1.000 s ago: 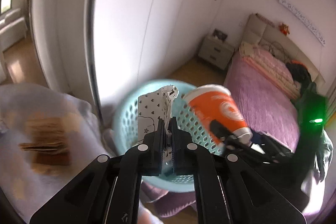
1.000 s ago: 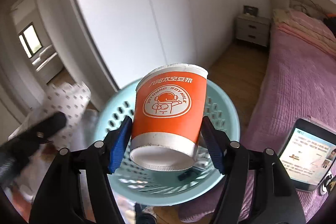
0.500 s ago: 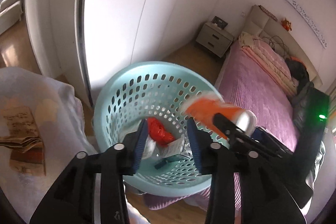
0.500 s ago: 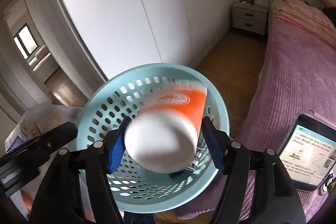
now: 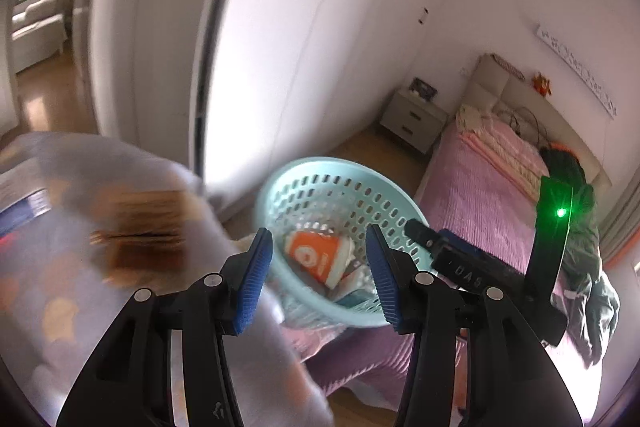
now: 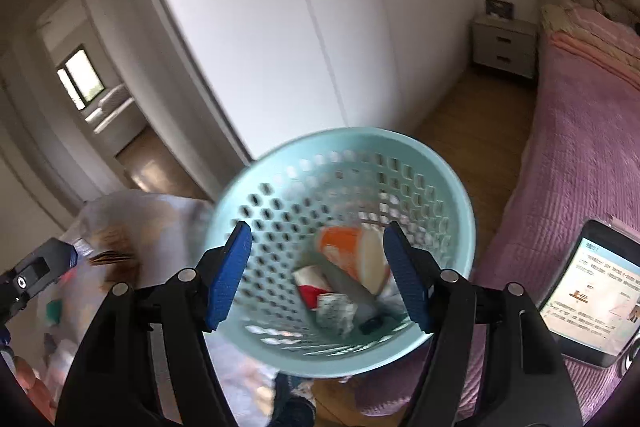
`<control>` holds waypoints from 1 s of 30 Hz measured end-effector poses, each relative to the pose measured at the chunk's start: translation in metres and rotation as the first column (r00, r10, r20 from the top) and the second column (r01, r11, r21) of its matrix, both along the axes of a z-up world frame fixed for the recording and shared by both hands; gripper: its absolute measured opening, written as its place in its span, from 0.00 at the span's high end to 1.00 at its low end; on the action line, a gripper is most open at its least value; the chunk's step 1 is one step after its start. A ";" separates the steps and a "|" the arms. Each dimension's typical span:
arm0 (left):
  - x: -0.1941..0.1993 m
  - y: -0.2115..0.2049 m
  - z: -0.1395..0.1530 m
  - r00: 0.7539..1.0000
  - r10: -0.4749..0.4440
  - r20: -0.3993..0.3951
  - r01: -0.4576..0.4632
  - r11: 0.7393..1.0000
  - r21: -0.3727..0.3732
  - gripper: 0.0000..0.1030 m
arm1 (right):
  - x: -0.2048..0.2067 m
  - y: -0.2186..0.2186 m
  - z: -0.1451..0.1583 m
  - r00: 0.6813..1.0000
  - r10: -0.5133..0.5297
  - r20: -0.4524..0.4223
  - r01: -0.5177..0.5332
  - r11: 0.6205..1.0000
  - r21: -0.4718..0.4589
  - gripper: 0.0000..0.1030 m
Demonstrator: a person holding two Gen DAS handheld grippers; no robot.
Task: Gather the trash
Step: 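Grasp the pink bottle with the left tool while the right tool grasps the brown paper packet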
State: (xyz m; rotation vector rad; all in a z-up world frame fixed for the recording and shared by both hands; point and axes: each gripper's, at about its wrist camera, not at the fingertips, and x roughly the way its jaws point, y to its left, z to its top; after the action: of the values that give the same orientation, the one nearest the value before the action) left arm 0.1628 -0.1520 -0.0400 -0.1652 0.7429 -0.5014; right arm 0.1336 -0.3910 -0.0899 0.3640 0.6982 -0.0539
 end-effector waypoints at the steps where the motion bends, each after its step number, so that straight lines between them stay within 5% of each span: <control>1: -0.008 0.012 0.003 1.000 0.015 0.009 -0.015 1.000 -0.001 0.52 | -0.003 0.008 0.005 1.000 0.020 0.016 -0.020 1.000 -0.004 0.37; 8: -0.061 0.112 0.015 0.982 0.184 0.046 -0.185 0.983 0.009 0.46 | -0.013 0.069 0.030 0.981 0.166 0.097 -0.162 0.986 -0.043 0.37; 14: -0.098 0.196 0.004 0.940 0.339 0.040 -0.341 0.936 0.084 0.37 | -0.011 0.131 0.033 0.948 0.299 0.109 -0.289 0.952 -0.097 0.33; 16: -0.107 0.213 -0.006 0.944 0.330 0.005 -0.329 0.938 0.113 0.29 | -0.004 0.150 0.029 0.938 0.332 0.099 -0.320 0.940 -0.120 0.29; 25: -0.122 0.232 -0.053 0.961 0.252 -0.115 -0.221 0.947 0.232 0.29 | 0.035 0.193 -0.004 0.907 0.422 0.010 -0.415 0.896 -0.159 0.29; 30: -0.126 0.231 -0.070 0.957 0.246 -0.152 -0.203 0.946 0.254 0.43 | 0.047 0.203 -0.024 0.893 0.446 -0.055 -0.448 0.873 -0.191 0.29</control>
State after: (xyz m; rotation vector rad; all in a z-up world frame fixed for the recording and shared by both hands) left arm 0.0368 0.0786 -0.1098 -0.0728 0.9432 -0.1774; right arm 0.1807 -0.1881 -0.1140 0.0019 0.7657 0.3153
